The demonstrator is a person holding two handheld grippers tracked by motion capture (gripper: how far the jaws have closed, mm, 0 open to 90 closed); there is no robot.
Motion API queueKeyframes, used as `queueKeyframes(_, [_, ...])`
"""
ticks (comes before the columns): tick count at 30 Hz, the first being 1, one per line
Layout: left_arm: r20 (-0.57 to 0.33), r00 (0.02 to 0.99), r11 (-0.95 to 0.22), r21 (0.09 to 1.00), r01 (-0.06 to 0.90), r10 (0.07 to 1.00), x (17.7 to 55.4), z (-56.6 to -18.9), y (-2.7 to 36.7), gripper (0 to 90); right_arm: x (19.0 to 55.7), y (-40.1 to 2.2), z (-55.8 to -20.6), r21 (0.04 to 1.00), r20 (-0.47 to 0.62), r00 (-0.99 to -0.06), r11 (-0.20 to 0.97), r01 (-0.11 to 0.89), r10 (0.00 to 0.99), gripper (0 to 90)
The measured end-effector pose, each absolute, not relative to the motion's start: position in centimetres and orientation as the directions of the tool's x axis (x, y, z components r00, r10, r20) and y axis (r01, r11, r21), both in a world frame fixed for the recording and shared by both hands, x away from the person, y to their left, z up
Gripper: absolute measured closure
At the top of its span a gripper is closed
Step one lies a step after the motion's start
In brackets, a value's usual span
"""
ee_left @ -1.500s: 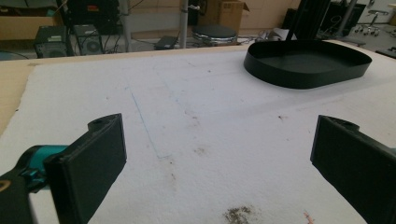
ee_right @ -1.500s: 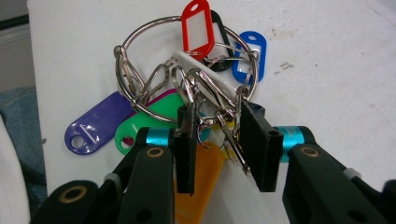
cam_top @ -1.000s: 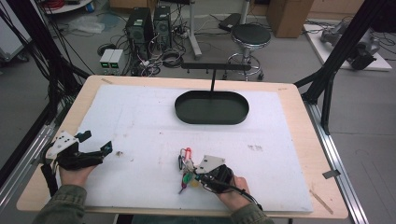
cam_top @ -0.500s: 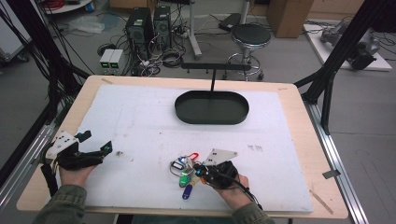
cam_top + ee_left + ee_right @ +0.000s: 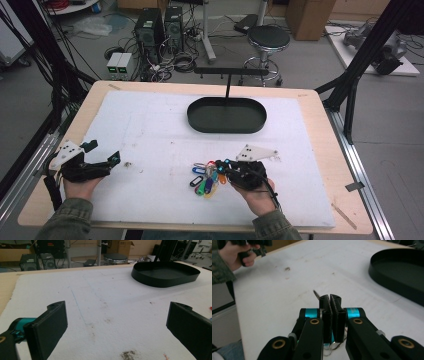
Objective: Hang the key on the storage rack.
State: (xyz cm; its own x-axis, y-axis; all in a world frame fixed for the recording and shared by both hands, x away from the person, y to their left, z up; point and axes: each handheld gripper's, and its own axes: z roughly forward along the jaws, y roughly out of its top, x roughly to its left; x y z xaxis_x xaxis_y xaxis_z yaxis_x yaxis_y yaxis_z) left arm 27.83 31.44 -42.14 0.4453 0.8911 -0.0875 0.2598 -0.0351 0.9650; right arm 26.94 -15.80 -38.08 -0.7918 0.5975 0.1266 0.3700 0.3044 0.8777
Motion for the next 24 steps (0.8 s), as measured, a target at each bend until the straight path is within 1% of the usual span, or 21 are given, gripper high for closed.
queueKeyframes(11, [-0.088, 0.447, -0.035, 0.965, 0.26, 0.89, 27.8, -42.1, 31.4, 3.9, 28.2, -16.0, -35.5, 0.896, 0.113, -0.795, 0.285, 0.341, 0.596, 88.7])
queueKeyframes(16, [-0.089, 0.447, -0.035, 0.965, 0.261, 0.89, 27.9, -42.2, 31.4, 3.9, 29.0, -15.9, -34.1, 0.899, 0.1, -0.803, 0.292, 0.326, 0.588, 88.7])
queueKeyframes(19, [-0.088, 0.447, -0.036, 0.965, 0.262, 0.89, 27.9, -42.2, 31.4, 3.9, 29.4, -15.6, -33.3, 0.9, 0.071, -0.806, 0.311, 0.306, 0.587, 88.7])
queueKeyframes(24, [-0.089, 0.448, -0.035, 0.965, 0.261, 0.889, 27.9, -42.2, 31.4, 3.9, 30.2, -15.5, -32.1, 0.903, 0.071, -0.808, 0.306, 0.301, 0.585, 88.7])
